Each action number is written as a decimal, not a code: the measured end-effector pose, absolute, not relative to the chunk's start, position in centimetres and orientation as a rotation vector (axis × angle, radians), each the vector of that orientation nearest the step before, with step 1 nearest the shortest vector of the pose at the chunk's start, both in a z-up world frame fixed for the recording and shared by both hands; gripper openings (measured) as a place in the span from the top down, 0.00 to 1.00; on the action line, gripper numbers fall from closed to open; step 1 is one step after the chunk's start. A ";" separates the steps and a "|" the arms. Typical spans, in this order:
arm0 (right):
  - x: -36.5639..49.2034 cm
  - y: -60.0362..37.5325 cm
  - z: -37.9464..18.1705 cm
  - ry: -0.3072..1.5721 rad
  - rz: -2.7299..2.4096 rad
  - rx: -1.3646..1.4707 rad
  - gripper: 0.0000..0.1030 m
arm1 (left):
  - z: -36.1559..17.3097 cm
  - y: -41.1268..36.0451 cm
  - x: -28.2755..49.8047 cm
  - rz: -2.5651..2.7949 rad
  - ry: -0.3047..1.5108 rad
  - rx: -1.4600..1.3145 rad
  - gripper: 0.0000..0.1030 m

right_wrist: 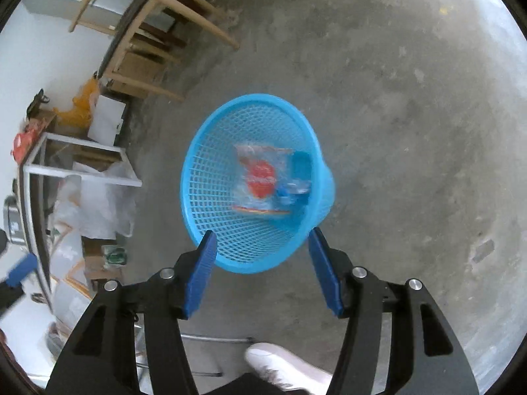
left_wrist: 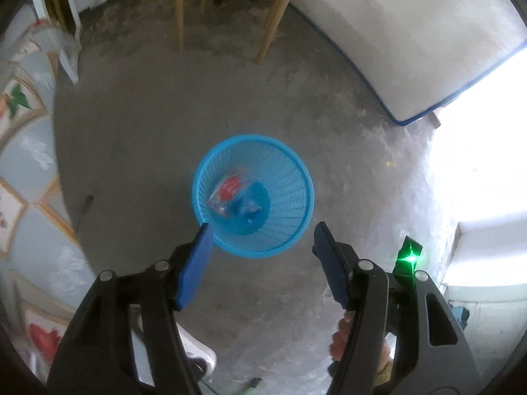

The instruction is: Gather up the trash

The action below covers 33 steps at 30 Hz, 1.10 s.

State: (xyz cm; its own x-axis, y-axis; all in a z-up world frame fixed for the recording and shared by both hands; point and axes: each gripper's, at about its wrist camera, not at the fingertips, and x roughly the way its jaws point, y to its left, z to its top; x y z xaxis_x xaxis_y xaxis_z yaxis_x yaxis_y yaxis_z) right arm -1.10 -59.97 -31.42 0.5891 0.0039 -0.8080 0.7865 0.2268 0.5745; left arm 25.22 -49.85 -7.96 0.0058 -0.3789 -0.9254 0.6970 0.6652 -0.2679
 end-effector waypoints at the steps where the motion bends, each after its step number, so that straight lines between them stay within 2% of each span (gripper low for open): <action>1: -1.2 -60.2 -31.2 0.793 -0.629 1.229 0.45 | -7.1 -49.0 25.2 -0.878 1.297 0.303 0.40; 3: -2.5 -59.2 -29.9 0.785 -0.633 1.195 0.45 | -5.0 -47.3 24.8 -0.906 1.248 0.311 0.37; 8: -5.1 -57.6 -25.9 0.769 -0.599 1.067 0.45 | 2.1 -39.4 23.2 -0.987 1.068 0.311 0.20; 13: -6.4 -54.5 -20.5 0.717 -0.500 0.930 0.41 | 7.9 -27.1 22.3 -0.923 0.906 0.253 0.18; 17: -5.6 -50.9 -15.8 0.673 -0.332 0.814 0.41 | 10.5 -16.3 21.2 -0.765 0.796 0.160 0.17; 22: -2.5 -45.7 -9.2 0.609 -0.091 0.672 0.41 | 11.2 -4.4 18.6 -0.557 0.711 0.035 0.13; 25: 0.3 -41.4 -6.1 0.607 0.097 0.628 0.41 | 9.8 1.3 17.0 -0.474 0.703 -0.081 0.12; 31: 7.1 -31.1 -4.3 0.739 0.428 0.598 0.42 | 5.5 8.3 14.8 -0.344 0.678 -0.171 0.12; 33: 9.8 -27.0 -4.5 0.828 0.492 0.581 0.47 | 4.2 9.5 14.3 -0.309 0.677 -0.185 0.12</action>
